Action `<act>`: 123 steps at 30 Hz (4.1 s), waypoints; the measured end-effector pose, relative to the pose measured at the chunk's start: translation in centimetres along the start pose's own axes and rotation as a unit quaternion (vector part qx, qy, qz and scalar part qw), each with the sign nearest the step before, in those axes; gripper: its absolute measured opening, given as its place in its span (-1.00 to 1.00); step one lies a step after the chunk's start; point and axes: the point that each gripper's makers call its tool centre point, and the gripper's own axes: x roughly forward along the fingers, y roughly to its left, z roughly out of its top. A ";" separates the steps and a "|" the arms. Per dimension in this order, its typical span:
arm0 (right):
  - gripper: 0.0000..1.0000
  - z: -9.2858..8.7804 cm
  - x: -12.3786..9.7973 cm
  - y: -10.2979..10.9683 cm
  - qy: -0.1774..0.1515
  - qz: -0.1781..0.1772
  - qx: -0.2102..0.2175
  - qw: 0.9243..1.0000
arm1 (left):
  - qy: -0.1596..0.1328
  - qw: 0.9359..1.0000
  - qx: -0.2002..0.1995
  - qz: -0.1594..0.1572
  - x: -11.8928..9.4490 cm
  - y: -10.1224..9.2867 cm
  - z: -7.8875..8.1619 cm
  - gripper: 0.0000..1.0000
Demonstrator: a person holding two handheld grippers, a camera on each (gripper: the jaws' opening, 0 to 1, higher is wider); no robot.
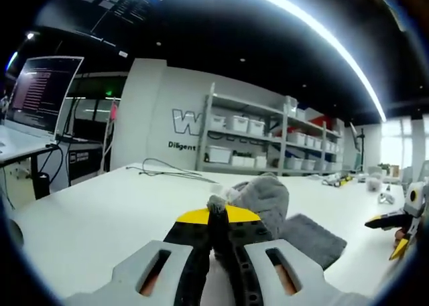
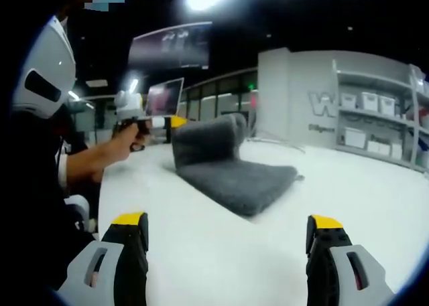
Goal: Open the folded towel by lifting each exposed corner and separating the folded layers until the towel lies flat within the target outline without major curled edges
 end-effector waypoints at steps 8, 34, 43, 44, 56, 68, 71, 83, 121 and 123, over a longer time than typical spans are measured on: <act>0.99 0.0 0.0 0.1 -0.001 0.002 0.000 1.000 | 0.003 1.000 0.003 0.007 -0.3 0.5 -0.3 -0.91; 0.99 0.0 0.5 0.5 -0.002 0.006 -0.001 1.000 | 0.019 0.999 -0.002 0.037 -1.4 2.9 -1.7 -0.90; 0.99 0.0 0.6 0.7 -0.003 0.008 0.000 1.000 | 0.023 0.999 0.002 0.046 -1.8 3.3 -2.0 -0.90; 0.99 0.0 0.6 0.7 -0.003 0.008 -0.001 1.000 | 0.023 0.999 0.002 0.047 -1.8 3.4 -2.0 -0.90; 0.99 0.0 0.5 0.7 -0.007 0.009 0.001 1.000 | 0.025 0.998 0.001 0.066 -2.5 4.2 -2.5 -0.90; 0.99 0.0 0.2 0.4 -0.007 0.006 -0.001 1.000 | 0.032 0.994 0.025 0.101 -2.9 5.4 -3.0 -0.89; 0.99 -0.1 0.2 0.4 -0.005 0.006 -0.002 1.000 | 0.041 0.992 0.040 0.116 -2.9 5.9 -3.5 -0.89; 0.99 -0.1 0.3 0.5 -0.001 0.007 -0.005 1.000 | 0.056 0.990 0.045 0.124 -3.3 6.7 -4.4 -0.89; 0.99 0.0 0.7 0.6 0.003 0.011 -0.009 1.000 | 0.086 0.982 0.105 0.134 -3.8 7.6 -5.7 -0.70; 0.99 -0.1 0.7 0.6 0.005 0.012 -0.010 1.000 | 0.083 0.981 0.108 0.137 -4.0 7.8 -5.5 -0.67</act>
